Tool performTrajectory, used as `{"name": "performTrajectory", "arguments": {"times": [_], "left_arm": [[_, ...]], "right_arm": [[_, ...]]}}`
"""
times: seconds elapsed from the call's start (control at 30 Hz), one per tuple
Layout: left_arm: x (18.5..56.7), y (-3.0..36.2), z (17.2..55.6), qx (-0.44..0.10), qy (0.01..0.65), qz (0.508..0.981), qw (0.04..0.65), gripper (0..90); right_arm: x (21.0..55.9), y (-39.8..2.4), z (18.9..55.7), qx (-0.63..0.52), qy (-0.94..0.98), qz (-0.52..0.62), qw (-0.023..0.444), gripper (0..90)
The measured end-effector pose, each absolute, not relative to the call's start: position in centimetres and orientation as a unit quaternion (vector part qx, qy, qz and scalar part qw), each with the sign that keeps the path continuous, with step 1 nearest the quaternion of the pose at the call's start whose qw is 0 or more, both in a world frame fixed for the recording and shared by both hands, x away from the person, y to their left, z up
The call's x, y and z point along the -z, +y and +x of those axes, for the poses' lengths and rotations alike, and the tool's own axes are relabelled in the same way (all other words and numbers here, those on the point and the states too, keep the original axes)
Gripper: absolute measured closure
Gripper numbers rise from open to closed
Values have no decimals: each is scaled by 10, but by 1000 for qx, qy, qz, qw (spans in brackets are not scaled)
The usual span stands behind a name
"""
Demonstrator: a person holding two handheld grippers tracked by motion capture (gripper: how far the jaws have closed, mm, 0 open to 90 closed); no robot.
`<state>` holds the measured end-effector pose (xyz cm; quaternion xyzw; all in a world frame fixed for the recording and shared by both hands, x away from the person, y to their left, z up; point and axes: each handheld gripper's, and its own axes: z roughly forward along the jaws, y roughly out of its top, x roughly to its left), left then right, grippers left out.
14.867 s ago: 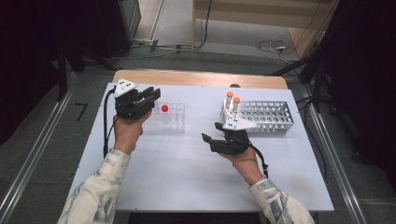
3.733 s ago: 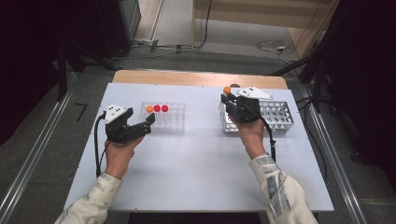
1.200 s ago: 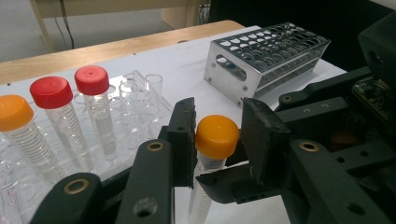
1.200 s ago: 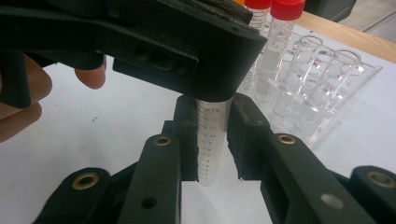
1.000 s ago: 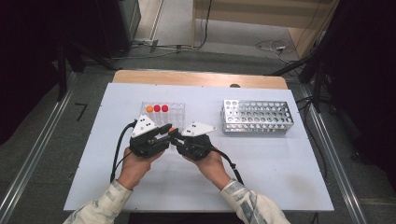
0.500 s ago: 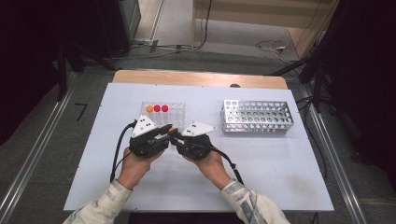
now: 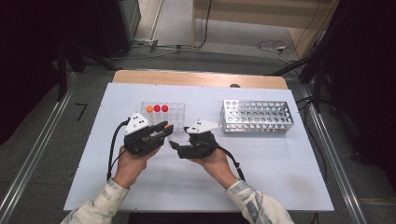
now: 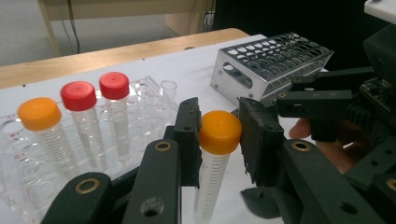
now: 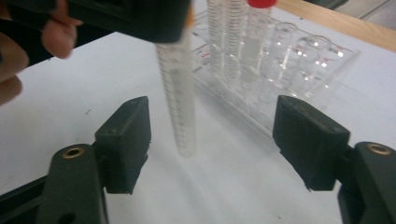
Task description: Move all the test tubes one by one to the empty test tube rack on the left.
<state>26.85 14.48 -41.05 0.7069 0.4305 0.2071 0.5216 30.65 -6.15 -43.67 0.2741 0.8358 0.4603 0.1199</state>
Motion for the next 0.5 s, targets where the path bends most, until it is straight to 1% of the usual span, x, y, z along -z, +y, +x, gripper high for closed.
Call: {"name": "performTrajectory", "arguments": {"times": [0.13, 0.5], "left_arm": [[408, 151, 268, -207, 436, 702, 523, 699], [397, 175, 265, -221, 457, 680, 529, 699]], "right_arm": [[436, -71, 310, -455, 836, 281, 124, 240], [435, -106, 310, -447, 832, 298, 138, 238]]}}
